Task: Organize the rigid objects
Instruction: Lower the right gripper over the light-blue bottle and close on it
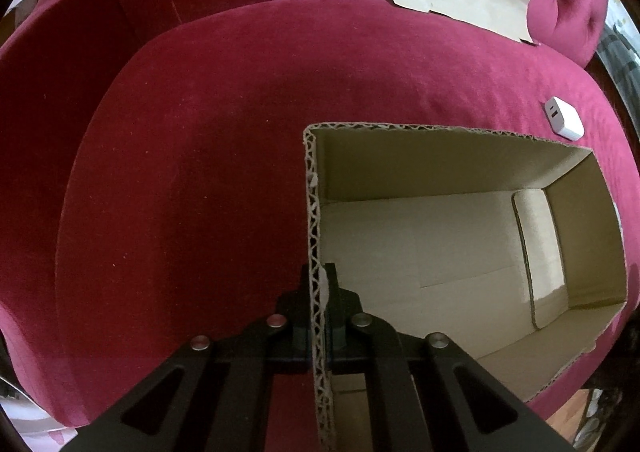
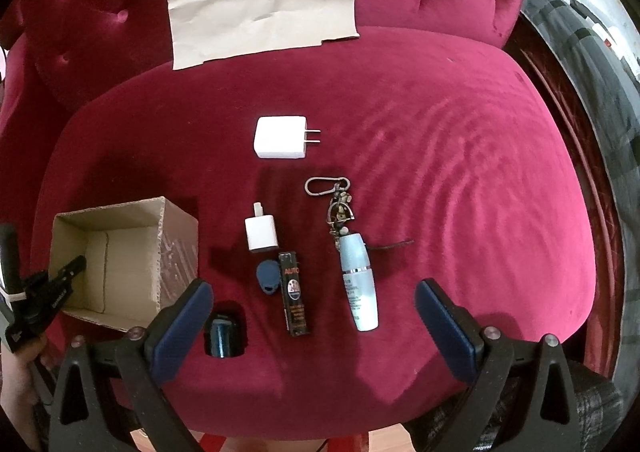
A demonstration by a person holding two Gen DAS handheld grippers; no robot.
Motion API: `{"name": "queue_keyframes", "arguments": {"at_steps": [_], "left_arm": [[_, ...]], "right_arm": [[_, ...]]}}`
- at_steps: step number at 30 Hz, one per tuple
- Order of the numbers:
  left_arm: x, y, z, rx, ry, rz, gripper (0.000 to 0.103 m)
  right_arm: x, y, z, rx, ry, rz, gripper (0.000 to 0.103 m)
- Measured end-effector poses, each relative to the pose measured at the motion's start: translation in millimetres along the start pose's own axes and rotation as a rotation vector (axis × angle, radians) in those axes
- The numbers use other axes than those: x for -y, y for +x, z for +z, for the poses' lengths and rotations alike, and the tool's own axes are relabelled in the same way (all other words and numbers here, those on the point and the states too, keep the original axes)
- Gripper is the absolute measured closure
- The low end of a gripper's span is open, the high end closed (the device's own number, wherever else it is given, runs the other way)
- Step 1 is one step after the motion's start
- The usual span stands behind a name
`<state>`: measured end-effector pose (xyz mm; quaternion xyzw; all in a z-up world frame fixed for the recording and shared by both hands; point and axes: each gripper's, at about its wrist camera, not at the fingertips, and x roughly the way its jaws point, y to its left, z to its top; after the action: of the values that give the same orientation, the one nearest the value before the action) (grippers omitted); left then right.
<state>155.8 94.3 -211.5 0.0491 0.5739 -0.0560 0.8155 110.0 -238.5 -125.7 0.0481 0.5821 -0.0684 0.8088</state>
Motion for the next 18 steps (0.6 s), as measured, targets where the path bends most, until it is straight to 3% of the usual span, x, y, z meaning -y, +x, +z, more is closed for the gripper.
{"name": "queue_keyframes", "arguments": {"at_steps": [9, 18], "left_arm": [[-2, 0, -5, 0.005, -0.013, -0.007, 0.099], [-3, 0, -6, 0.009, -0.014, -0.009, 0.099]], "right_arm": [[7, 15, -2, 0.008, -0.038, -0.079, 0.000], [27, 51, -2, -0.027, 0.004, -0.074, 0.000]]}}
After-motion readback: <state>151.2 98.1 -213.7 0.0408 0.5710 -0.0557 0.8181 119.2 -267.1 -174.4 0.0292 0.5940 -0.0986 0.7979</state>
